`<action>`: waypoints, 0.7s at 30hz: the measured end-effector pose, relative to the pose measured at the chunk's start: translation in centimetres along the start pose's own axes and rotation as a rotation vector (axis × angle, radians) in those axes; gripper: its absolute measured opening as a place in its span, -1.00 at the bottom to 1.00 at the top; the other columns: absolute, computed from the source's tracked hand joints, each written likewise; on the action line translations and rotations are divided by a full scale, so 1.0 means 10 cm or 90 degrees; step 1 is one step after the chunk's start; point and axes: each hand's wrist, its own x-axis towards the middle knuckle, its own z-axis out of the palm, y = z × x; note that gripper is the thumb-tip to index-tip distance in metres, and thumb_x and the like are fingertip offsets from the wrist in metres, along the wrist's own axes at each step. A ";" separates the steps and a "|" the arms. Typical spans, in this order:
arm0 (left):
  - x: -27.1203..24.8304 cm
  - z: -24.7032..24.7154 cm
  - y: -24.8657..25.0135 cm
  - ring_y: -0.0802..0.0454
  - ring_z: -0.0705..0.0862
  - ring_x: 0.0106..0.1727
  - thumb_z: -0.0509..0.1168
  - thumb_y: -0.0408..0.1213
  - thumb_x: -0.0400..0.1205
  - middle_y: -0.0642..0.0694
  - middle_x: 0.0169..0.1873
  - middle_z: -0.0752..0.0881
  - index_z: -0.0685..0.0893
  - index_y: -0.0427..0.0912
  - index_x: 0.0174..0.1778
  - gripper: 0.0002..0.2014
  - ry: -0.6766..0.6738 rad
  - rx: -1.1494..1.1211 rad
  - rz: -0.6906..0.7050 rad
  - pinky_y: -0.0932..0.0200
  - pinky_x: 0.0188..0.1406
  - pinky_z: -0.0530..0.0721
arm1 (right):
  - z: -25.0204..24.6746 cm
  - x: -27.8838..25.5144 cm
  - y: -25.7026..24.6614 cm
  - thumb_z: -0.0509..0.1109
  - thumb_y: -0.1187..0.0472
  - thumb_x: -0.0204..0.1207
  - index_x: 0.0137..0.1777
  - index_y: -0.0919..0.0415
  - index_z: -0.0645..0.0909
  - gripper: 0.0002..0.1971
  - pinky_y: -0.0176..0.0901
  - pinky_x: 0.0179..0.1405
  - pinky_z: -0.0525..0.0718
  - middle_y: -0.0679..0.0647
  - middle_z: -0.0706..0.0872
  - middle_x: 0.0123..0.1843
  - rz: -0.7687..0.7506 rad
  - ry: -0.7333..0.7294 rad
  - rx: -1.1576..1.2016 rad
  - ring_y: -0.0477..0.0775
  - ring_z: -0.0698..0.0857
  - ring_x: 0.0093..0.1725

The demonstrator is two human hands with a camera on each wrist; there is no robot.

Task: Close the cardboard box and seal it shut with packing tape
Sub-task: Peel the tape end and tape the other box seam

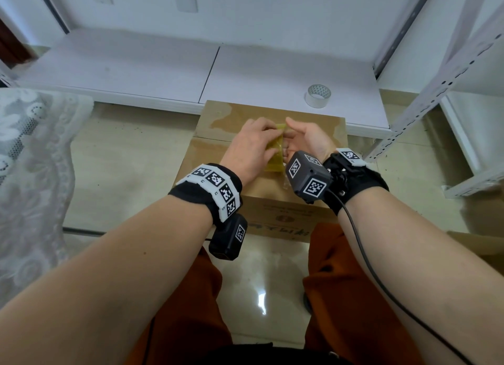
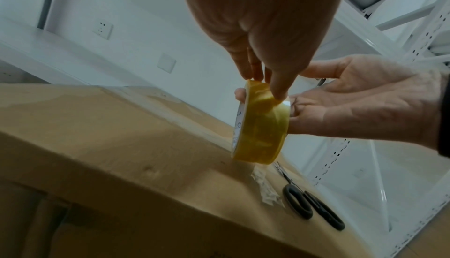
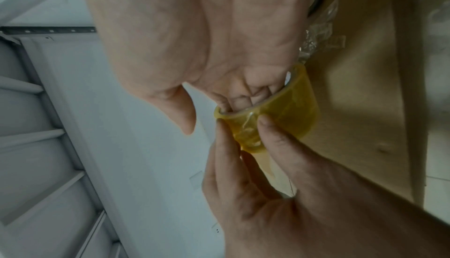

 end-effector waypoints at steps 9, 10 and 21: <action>-0.01 0.02 0.02 -0.17 0.62 0.16 0.43 -0.37 0.54 -0.22 0.11 0.73 0.79 -0.31 0.05 -0.81 0.030 0.042 0.056 -0.01 0.17 0.62 | 0.03 -0.03 -0.02 0.08 -0.02 0.71 0.01 0.28 0.55 -0.63 -0.20 -0.51 0.69 0.12 0.65 -0.36 -0.008 -0.016 0.022 0.06 0.66 -0.51; -0.01 0.02 0.02 -0.16 0.62 0.14 0.43 -0.37 0.54 -0.22 0.09 0.73 0.79 -0.32 0.04 -0.81 0.034 0.041 0.056 -0.01 0.15 0.64 | 0.03 -0.03 -0.02 0.09 -0.03 0.71 0.01 0.27 0.56 -0.63 -0.20 -0.51 0.69 0.12 0.65 -0.35 -0.008 -0.015 0.021 0.06 0.65 -0.51; -0.03 0.04 0.01 -0.19 0.56 0.26 0.33 -0.38 0.62 -0.28 0.25 0.66 0.68 -0.36 0.28 -0.69 0.025 0.032 0.061 0.06 0.28 0.52 | 0.03 -0.05 -0.03 0.13 -0.06 0.68 0.03 0.32 0.53 -0.60 -0.24 -0.55 0.65 0.11 0.64 -0.39 0.001 -0.006 0.042 0.04 0.62 -0.55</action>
